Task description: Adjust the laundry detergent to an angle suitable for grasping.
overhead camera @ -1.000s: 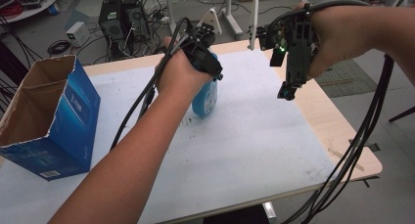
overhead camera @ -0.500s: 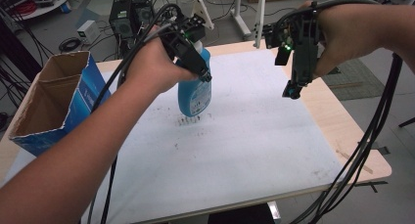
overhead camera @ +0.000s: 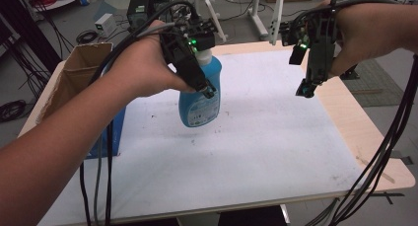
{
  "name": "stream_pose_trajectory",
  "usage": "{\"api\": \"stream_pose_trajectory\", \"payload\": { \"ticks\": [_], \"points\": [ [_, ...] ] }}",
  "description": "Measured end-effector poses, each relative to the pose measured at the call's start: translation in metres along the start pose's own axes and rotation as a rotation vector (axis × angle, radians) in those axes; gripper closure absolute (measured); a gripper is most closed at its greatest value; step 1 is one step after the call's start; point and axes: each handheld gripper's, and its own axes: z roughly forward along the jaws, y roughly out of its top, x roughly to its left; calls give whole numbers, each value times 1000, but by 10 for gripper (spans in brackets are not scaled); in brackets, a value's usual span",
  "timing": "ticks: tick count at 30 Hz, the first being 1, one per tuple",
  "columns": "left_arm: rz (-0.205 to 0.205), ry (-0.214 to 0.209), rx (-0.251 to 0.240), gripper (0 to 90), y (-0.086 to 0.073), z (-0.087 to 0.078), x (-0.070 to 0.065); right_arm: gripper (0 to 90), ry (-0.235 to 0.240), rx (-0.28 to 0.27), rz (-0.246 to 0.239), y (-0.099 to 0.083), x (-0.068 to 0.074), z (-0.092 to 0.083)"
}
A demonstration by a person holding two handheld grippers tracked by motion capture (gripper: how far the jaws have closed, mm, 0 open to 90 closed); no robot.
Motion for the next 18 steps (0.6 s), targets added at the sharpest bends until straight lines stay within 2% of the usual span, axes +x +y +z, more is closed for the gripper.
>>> {"api": "stream_pose_trajectory", "payload": {
  "ticks": [8, 10, 12, 15, 18],
  "points": [
    [119, -115, -18, 435, -22, -10, -19, 32, 7, -6, -27, 18, -3, 6],
    [121, -127, -23, 435, -25, -12, -20, 32, 8, -7, -28, 20, -4, 6],
    [141, -167, -31, 435, -32, -15, -24, 32, 11, -7, -32, 28, -6, 6],
    [198, -201, -10, 435, -39, -16, -30, 32, 17, -8, -47, 37, -8, 6],
    [237, -226, 19, 434, -44, -13, -34, 32, 17, -11, -61, 46, -9, 6]
  ]
}}
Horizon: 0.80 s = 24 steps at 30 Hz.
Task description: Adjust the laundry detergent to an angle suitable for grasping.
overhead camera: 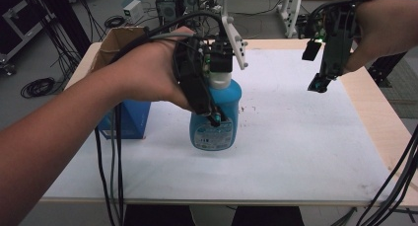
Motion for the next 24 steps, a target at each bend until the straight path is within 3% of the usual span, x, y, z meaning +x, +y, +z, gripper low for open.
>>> {"api": "stream_pose_trajectory", "payload": {
  "ticks": [4, 10, 17, 23, 24],
  "points": [
    [60, -34, -13, 434, -7, 4, -3, 32, 1, 1, -22, 12, -2, 0],
    [81, -88, -39, 434, -17, 11, -6, 32, 5, 6, -46, 26, -3, 1],
    [141, -103, -23, 434, -24, 17, -6, 32, 10, 14, -47, 31, -4, 3],
    [203, -104, -46, 434, -28, 24, -2, 32, 11, 21, -46, 32, -4, 4],
    [196, -104, -42, 434, -29, 25, -1, 32, 10, 21, -45, 32, -4, 4]
  ]
}}
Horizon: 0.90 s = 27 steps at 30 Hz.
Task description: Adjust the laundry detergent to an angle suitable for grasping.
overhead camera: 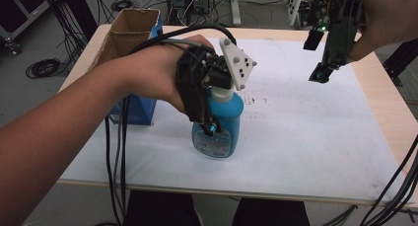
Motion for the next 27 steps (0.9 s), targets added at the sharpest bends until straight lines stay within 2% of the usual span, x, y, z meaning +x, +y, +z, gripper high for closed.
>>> {"api": "stream_pose_trajectory", "payload": {
  "ticks": [2, 4, 5, 6, 10, 21, 27],
  "points": [
    [22, 10, -2, 434, -1, 2, 2, 32, 0, -2, -3, 0, 0, 0],
    [22, 16, -2, 434, -1, 3, 3, 32, -1, -1, -1, -1, 0, 0],
    [38, 26, -12, 434, -4, 6, 7, 32, -1, 0, -1, -1, 0, 0],
    [33, 28, -19, 433, -5, 7, 8, 32, -2, 0, 2, -1, 0, 0],
    [65, 31, -34, 433, -8, 11, 12, 32, -2, 0, 2, -2, -1, -1],
    [65, 8, -43, 432, -12, 21, 24, 32, 0, 1, 8, -2, -4, 1],
    [66, 5, -21, 431, -15, 27, 27, 32, 2, -3, 5, -3, -6, 2]
  ]
}}
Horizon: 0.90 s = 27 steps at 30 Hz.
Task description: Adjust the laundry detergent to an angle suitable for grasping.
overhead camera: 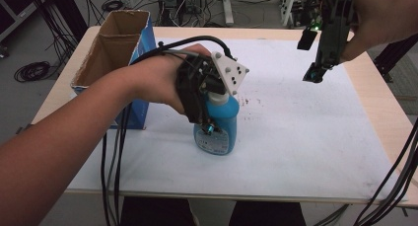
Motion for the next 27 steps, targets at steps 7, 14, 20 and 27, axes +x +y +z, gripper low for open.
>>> {"api": "stream_pose_trajectory", "payload": {
  "ticks": [7, 14, 20, 27],
  "points": [
    [1, -9, -1, 430, -3, 7, -2, 32, 2, 1, 7, 0, 0, 0],
    [6, -6, 10, 426, -2, 7, -2, 32, 4, 0, 6, 0, -1, 3],
    [-32, -28, 18, 383, -1, 7, -1, 32, 6, -1, 2, -1, 0, 3],
    [-65, -9, 20, 298, -3, 3, -1, 32, 4, -3, 4, -1, 1, 2]
  ]
}}
